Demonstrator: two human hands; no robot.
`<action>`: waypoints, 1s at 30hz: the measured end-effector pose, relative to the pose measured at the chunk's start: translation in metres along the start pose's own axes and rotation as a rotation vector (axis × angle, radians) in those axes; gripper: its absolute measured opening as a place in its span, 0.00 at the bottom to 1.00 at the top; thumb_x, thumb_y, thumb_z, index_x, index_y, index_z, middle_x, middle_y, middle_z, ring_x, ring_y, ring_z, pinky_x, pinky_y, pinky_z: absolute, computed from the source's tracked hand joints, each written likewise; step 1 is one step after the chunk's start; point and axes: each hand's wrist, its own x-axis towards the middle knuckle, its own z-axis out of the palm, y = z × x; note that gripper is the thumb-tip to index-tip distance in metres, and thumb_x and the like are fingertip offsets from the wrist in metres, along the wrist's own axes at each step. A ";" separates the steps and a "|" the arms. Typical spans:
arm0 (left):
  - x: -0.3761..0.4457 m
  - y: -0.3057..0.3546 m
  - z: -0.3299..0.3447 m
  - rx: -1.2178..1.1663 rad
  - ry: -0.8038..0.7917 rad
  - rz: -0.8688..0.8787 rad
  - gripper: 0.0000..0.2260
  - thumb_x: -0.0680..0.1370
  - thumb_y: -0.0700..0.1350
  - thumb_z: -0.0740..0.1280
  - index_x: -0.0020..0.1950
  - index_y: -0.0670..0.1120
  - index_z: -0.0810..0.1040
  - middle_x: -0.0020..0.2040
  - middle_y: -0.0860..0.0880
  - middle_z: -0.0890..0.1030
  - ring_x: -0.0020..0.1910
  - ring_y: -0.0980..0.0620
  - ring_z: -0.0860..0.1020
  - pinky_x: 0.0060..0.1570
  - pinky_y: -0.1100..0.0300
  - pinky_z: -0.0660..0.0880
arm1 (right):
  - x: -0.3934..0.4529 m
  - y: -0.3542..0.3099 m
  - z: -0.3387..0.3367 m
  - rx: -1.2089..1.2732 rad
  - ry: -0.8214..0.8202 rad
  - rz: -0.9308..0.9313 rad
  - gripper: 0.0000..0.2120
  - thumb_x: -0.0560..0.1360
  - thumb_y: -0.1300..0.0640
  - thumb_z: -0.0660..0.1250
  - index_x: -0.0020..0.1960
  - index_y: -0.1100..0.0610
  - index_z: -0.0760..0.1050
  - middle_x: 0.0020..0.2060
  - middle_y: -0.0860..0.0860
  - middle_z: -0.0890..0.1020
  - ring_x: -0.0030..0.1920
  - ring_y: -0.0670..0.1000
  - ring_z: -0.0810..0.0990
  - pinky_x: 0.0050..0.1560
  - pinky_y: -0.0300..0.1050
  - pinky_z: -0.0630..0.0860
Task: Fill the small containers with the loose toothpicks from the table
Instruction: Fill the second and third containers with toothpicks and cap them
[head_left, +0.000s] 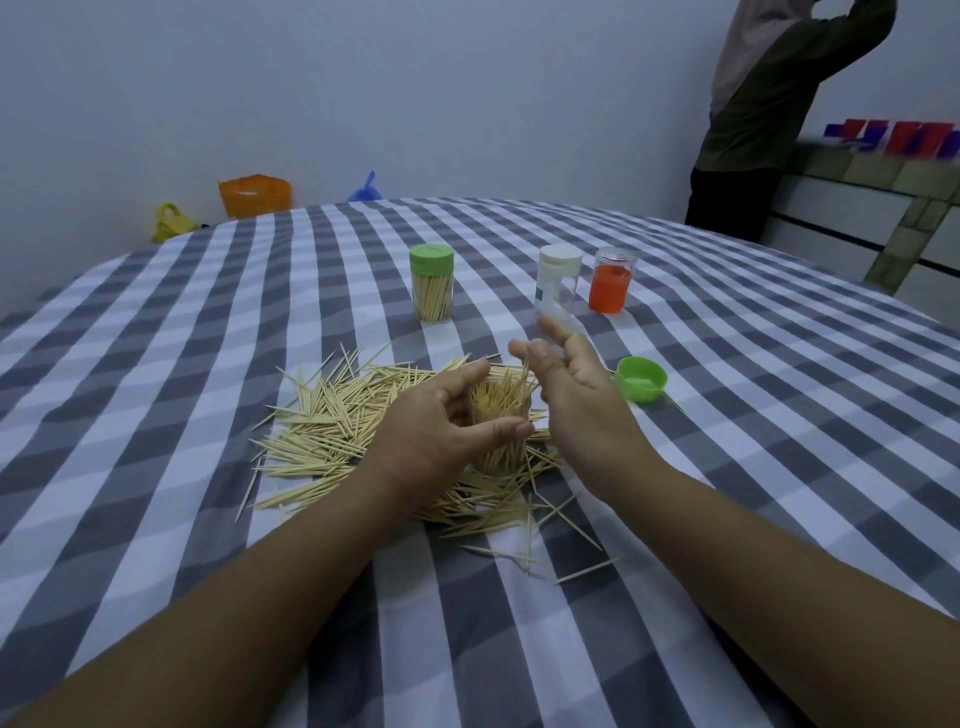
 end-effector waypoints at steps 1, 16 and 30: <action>0.000 0.000 0.000 0.000 -0.003 0.004 0.39 0.61 0.53 0.75 0.71 0.48 0.70 0.51 0.49 0.83 0.38 0.63 0.80 0.42 0.69 0.77 | 0.000 0.000 -0.002 -0.003 0.042 -0.042 0.19 0.81 0.48 0.56 0.70 0.46 0.63 0.67 0.49 0.73 0.66 0.46 0.71 0.54 0.34 0.67; 0.002 -0.002 0.000 0.029 0.014 0.007 0.36 0.61 0.55 0.75 0.68 0.47 0.74 0.54 0.50 0.83 0.52 0.58 0.81 0.56 0.58 0.78 | -0.007 0.002 -0.003 -0.132 0.000 -0.244 0.08 0.76 0.58 0.67 0.47 0.45 0.81 0.49 0.40 0.81 0.56 0.39 0.76 0.59 0.42 0.72; 0.001 -0.001 0.001 0.043 0.015 0.014 0.39 0.60 0.52 0.75 0.70 0.45 0.71 0.51 0.52 0.76 0.44 0.66 0.80 0.36 0.74 0.72 | -0.002 0.003 -0.009 -0.318 0.019 -0.178 0.09 0.72 0.53 0.66 0.43 0.37 0.75 0.52 0.51 0.78 0.49 0.52 0.80 0.50 0.55 0.79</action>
